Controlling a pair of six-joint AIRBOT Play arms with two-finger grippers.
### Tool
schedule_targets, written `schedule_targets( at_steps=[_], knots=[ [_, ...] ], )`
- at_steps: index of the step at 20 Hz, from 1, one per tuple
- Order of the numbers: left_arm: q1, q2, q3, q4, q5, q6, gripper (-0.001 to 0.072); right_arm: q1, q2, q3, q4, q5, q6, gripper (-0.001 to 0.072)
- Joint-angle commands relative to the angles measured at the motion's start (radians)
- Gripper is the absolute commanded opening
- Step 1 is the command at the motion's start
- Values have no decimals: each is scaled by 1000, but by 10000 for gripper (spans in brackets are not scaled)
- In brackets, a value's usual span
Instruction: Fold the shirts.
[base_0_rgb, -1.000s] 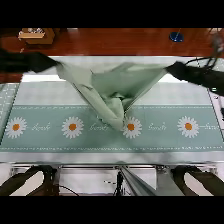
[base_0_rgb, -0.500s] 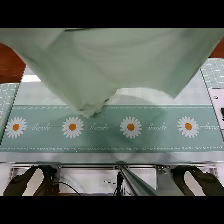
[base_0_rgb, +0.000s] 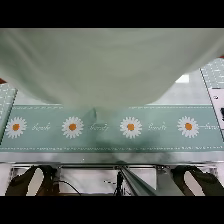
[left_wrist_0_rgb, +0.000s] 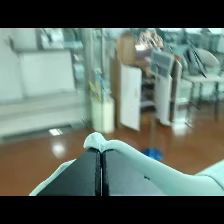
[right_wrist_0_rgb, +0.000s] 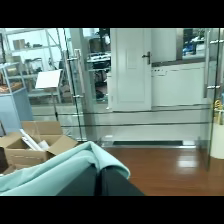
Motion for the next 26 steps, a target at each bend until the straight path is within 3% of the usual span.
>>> schedule_targets(
  at_steps=[1, 5, 10, 14, 19, 26],
  knots=[
    [1, 56, 116, 132, -28, -103, 22, 0, 0, 166, -146, 203, 61, 33],
    [1, 69, 316, 233, -264, -214, 21, 0, 5, 336, -209, 426, 114, 33],
    [1, 69, 420, 272, -457, -324, 21, 0, 61, 345, -272, 675, 136, 33],
    [1, 54, 419, 272, -543, -333, 21, 0, 53, 345, -348, 912, 121, 33],
    [7, -43, 291, 272, -770, -301, 20, 0, -47, 335, -334, 982, 138, 33],
    [-8, -212, -126, 272, -605, -214, 20, 0, -357, 50, -321, 927, 111, 33]
  ],
)
